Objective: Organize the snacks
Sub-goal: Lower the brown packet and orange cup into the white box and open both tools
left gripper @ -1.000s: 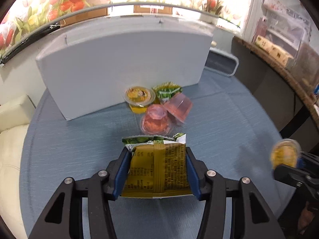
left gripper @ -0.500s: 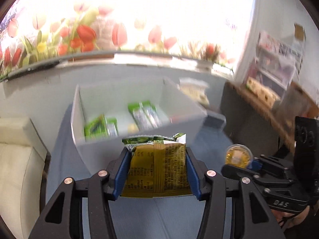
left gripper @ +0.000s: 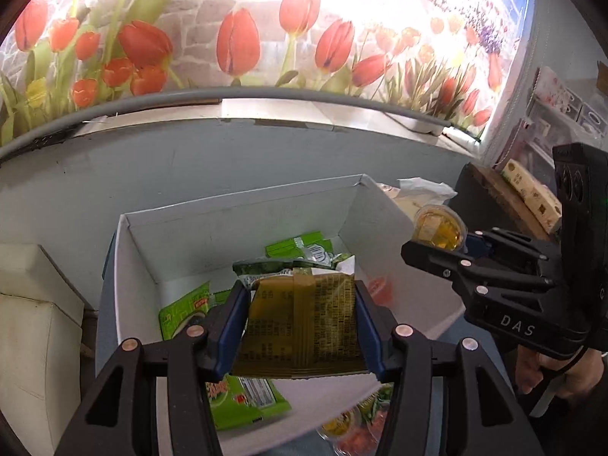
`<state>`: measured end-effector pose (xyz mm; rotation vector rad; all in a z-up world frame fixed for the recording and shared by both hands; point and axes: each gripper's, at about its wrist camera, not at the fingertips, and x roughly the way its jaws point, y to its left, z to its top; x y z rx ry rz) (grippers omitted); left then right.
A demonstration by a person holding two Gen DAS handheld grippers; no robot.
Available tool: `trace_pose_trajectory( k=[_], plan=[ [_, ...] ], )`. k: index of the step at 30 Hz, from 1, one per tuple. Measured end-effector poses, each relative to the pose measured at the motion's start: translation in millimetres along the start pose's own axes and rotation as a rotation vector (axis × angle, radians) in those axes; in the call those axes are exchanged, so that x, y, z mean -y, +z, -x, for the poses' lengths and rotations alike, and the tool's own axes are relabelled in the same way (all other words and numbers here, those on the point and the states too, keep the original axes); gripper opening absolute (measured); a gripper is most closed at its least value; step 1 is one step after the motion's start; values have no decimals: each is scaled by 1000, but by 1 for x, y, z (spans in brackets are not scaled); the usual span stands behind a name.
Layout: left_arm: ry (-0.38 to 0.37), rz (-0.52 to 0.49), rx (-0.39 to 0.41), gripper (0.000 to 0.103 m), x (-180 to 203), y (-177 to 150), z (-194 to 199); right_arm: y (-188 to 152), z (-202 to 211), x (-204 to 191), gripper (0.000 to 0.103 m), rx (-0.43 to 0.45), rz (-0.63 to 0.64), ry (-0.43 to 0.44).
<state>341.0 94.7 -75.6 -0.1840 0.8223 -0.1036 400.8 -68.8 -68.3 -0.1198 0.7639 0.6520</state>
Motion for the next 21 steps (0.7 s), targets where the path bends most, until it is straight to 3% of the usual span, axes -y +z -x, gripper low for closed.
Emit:
trace_pose_trajectory(
  k=[1,2,3,4,5,6,14,21],
  plan=[
    [8,1,-2,60,0,0,-4,2,-5,4,41,-11,-2,3],
    [14,-2,-9,71,0,1,-10,3,-9,8,42,-23,-6,4],
    [26,-5,-16,92,-1,2,-14,5,-12,11,53,-25,-9,-5],
    [49,-2,-13,99,-2,2,-17,6,-12,14,81,-16,-12,-22],
    [51,1,2,102,-4,2,-16,6,-9,17,92,7,-18,-38],
    [46,1,12,102,-6,2,-15,6,-5,19,96,41,-28,-46],
    [117,-31,22,103,-2,-1,-8,2,16,20,103,90,-30,-60],
    [104,-22,64,103,-1,-18,23,-18,39,11,103,121,-63,-58]
  ],
)
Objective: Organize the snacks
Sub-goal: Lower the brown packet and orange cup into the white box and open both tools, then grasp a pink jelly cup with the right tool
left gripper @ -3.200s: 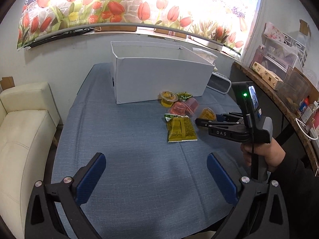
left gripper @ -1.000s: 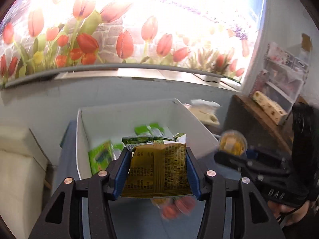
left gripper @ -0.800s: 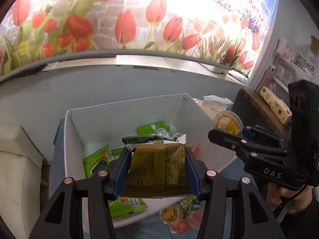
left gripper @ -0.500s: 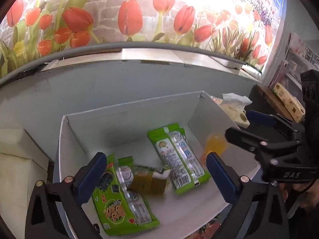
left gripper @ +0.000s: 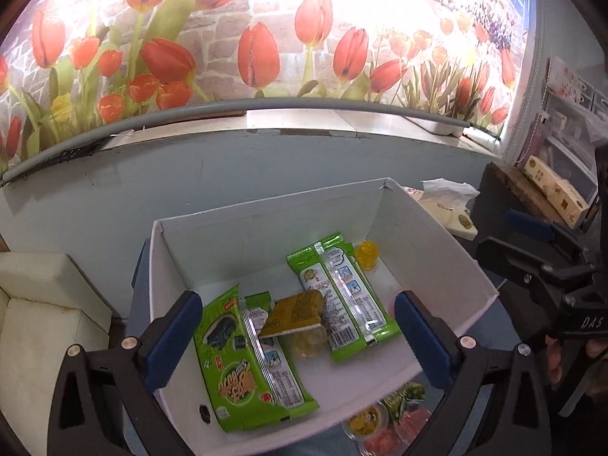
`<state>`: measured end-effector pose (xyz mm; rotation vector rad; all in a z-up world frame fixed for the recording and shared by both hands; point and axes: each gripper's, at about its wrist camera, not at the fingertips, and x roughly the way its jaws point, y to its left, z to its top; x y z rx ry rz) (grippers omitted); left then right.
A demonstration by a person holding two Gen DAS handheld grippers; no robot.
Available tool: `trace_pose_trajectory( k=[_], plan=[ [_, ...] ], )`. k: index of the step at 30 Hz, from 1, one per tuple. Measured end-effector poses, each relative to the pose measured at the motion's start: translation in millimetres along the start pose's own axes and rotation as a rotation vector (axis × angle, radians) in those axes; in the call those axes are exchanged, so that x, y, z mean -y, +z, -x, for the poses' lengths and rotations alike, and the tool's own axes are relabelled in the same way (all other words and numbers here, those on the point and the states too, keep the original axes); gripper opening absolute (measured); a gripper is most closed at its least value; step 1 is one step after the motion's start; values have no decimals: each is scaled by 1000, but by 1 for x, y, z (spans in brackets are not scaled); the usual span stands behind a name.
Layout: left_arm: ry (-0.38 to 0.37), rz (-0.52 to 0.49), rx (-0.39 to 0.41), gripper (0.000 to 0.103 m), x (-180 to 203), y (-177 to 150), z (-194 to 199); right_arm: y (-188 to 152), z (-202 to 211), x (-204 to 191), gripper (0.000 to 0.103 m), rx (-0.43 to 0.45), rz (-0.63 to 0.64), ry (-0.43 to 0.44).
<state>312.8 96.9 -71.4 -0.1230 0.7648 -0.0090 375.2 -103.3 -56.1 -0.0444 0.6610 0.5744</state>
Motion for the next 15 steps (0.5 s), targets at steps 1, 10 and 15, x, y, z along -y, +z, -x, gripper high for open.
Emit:
trace_pose_trajectory(
  k=[1,10,15],
  plan=[
    [-6,4,11,103,0,-4,7,-7,8,-2,103,13,-9,0],
    [-27,-1,78,103,7,-80,82,-103,59,-22,103,-28,-63,68],
    [-41,-10,82,103,17,-132,115,-152,59,-29,103,-48,-94,87]
  ],
)
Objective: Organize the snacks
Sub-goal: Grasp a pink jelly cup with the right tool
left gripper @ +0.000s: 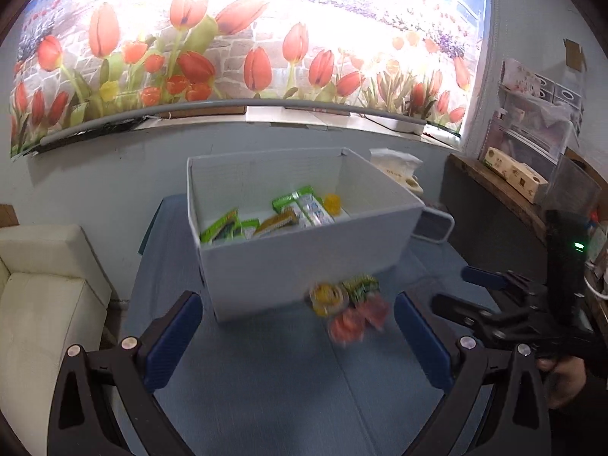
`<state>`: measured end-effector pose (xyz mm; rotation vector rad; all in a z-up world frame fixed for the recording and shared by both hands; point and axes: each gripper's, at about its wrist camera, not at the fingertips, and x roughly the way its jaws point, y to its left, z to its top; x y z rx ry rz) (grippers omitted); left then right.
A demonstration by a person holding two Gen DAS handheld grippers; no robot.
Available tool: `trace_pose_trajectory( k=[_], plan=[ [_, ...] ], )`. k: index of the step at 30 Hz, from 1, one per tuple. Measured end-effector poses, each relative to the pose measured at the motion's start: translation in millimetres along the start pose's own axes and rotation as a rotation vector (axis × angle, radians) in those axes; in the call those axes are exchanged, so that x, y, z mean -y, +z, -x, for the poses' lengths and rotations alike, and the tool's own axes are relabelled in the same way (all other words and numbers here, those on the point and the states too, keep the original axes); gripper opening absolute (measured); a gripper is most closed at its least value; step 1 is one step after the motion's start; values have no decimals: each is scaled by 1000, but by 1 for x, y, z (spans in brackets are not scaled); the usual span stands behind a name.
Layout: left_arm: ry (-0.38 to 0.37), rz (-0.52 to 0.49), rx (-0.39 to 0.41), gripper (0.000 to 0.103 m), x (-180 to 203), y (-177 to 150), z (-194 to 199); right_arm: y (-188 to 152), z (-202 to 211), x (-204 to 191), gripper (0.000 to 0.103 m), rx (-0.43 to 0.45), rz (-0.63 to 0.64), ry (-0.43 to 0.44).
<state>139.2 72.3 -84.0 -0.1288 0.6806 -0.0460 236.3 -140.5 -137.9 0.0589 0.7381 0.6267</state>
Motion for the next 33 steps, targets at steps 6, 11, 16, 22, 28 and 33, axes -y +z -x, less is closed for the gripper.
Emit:
trace_pose_trajectory(
  k=[6,11,16,22,28,33],
  plan=[
    [1,-23,6,103,17,-48,35,-21,-29,7,103,-67,-119,35],
    [-14,-19,-18,103,22,-70,46,-20,-48,12,103,-58,-186,44],
    [29,-52,-27,103,24,-83,51,-18,-70,20,103,-65,-259,66],
    [31,-14,-49,103,13,-89,49,-16,-88,21,78,-68,-277,68],
    [35,2,-54,103,8,-90,47,-15,-97,16,45,-61,-263,119],
    [36,13,-60,103,8,-91,43,-15,-89,12,35,-40,-240,122]
  ],
)
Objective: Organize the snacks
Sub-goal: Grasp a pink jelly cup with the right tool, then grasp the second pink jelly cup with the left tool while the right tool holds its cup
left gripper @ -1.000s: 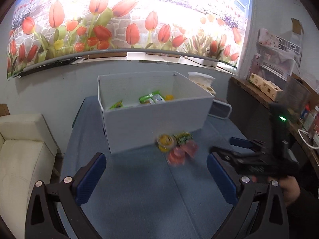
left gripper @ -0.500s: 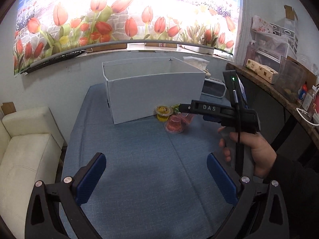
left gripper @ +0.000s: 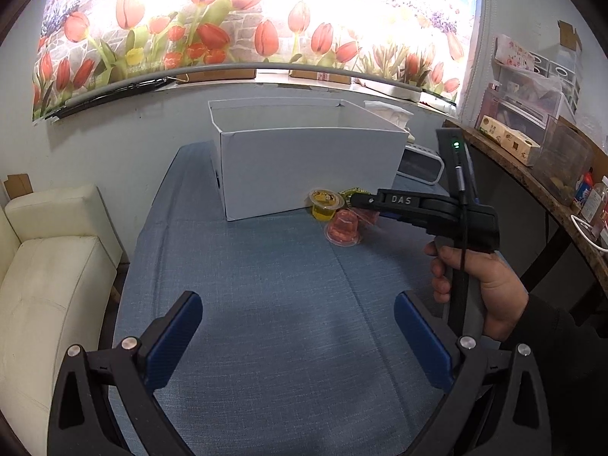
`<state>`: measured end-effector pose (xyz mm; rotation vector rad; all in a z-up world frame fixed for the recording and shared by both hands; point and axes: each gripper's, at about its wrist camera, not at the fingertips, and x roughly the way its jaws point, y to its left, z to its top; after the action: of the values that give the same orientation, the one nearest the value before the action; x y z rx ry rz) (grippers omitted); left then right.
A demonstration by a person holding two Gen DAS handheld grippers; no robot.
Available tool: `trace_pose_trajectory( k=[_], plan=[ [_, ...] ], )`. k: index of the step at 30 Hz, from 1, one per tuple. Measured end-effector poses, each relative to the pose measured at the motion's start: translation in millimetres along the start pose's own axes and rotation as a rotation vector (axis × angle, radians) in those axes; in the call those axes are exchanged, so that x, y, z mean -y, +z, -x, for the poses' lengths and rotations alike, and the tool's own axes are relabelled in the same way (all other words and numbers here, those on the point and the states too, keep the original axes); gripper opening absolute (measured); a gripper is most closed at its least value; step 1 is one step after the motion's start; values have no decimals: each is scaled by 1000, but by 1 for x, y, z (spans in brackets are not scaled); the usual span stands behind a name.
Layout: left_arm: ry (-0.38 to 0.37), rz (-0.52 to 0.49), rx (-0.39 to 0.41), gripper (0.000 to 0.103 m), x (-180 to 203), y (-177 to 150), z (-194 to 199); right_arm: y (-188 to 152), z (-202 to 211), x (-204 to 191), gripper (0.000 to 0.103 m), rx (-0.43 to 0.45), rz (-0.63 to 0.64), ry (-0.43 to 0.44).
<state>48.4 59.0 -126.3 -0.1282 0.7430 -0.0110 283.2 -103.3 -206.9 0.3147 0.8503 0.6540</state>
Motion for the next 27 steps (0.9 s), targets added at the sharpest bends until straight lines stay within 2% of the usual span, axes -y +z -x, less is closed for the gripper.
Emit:
trace_pose_trajectory(
  k=[6,13,20,27],
  plan=[
    [-1,3,-9,103,0,0,-6,-3,12,-7,35,16,53,3],
    [12,-31,-25,103,8,5,-23,-9,45,-9,35,46,94,2],
    [57,-56,-85,103,29,28,-86,-21,99,-7,35,99,118,-56],
    [52,26,-131,102,45,54,-154,-34,132,10,35,114,82,-66]
  ],
)
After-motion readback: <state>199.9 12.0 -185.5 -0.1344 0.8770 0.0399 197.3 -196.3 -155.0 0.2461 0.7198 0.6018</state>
